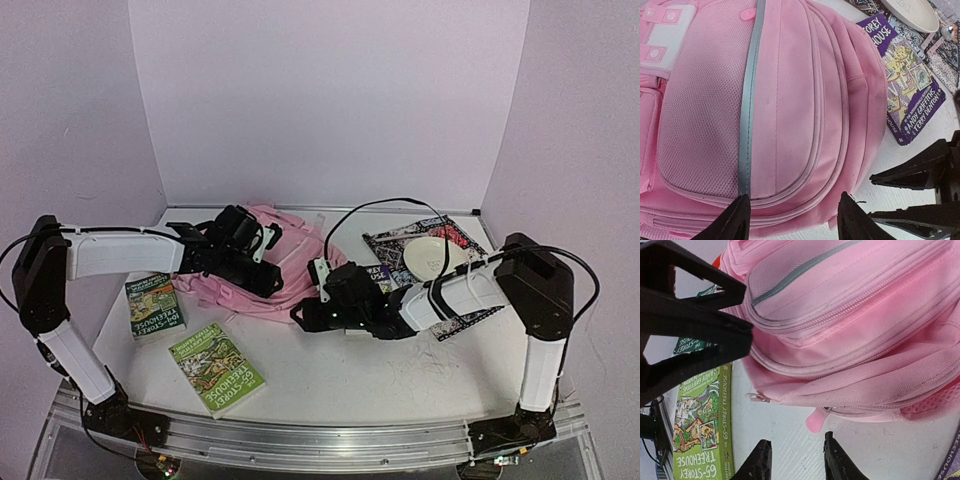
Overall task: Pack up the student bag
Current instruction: Pick up the largest pocket of the bag from the student bag.
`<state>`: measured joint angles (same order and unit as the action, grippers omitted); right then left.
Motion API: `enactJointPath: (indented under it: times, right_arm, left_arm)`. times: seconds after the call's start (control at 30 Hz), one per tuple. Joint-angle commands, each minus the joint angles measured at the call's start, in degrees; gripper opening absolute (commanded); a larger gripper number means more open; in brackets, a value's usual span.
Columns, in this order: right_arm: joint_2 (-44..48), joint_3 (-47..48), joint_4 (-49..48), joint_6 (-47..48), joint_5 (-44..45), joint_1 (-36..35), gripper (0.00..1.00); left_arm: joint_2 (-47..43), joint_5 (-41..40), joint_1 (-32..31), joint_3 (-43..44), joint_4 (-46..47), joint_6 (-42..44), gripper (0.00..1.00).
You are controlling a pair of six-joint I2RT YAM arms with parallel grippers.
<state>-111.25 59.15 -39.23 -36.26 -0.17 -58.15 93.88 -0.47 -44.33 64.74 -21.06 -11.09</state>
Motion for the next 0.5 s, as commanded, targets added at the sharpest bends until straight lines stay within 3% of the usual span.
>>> enactJointPath:
  times: [0.0, 0.47]
  right_arm:
    - [-2.91, -0.04, -5.3, -7.93, 0.61, -0.13, 0.37]
    - [-8.28, 4.61, -7.66, -12.86, 1.28, -0.43, 0.34]
  left_arm:
    - [-3.78, 0.24, 0.12, -0.86, 0.06, -2.07, 0.61]
    - [-3.8, 4.21, 0.07, -1.46, 0.09, -2.62, 0.61]
